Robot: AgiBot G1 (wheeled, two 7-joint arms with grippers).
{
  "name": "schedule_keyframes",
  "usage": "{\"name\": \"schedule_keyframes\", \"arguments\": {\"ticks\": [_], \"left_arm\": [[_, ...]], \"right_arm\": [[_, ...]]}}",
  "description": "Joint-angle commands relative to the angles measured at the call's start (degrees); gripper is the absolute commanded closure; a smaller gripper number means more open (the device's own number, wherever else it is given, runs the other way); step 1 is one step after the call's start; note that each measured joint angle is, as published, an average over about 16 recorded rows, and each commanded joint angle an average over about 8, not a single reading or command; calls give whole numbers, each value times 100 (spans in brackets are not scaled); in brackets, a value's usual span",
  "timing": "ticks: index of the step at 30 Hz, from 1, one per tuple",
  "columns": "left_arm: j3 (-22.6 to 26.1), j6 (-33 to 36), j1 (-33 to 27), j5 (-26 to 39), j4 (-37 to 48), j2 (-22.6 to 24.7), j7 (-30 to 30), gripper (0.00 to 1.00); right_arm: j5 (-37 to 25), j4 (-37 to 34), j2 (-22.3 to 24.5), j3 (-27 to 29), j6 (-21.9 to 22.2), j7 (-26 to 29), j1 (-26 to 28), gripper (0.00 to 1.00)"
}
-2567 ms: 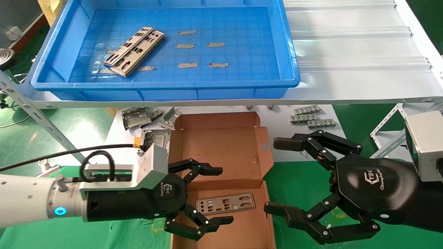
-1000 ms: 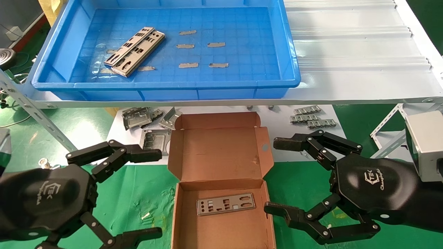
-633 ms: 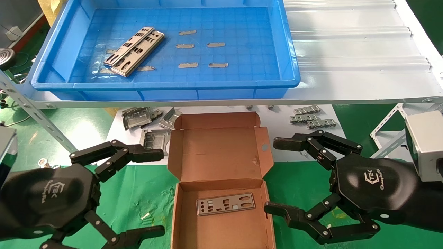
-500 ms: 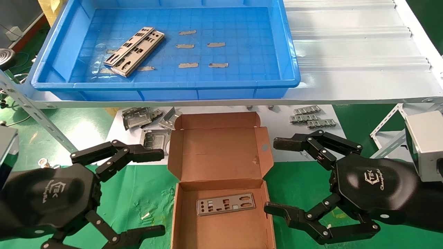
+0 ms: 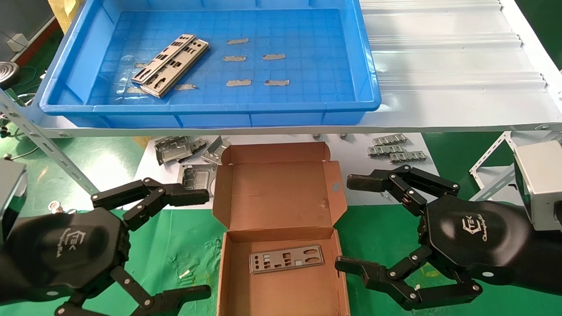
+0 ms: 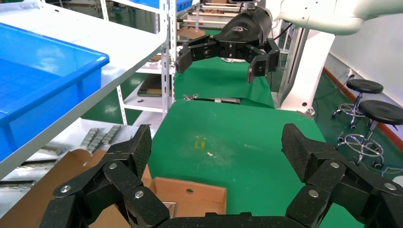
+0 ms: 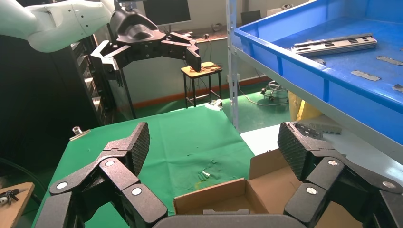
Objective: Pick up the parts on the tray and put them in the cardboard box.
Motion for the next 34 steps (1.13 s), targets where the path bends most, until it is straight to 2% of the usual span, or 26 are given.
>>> {"name": "schedule_keyframes", "arguments": {"ticks": [1, 34], "left_arm": [[1, -1, -1, 3, 1, 2, 1, 0], [10, -9, -7, 12, 10, 10, 3, 0]], "right_arm": [[0, 0, 0, 0, 0, 0, 0, 0], [0, 0, 0, 0, 0, 0, 0, 0]]}}
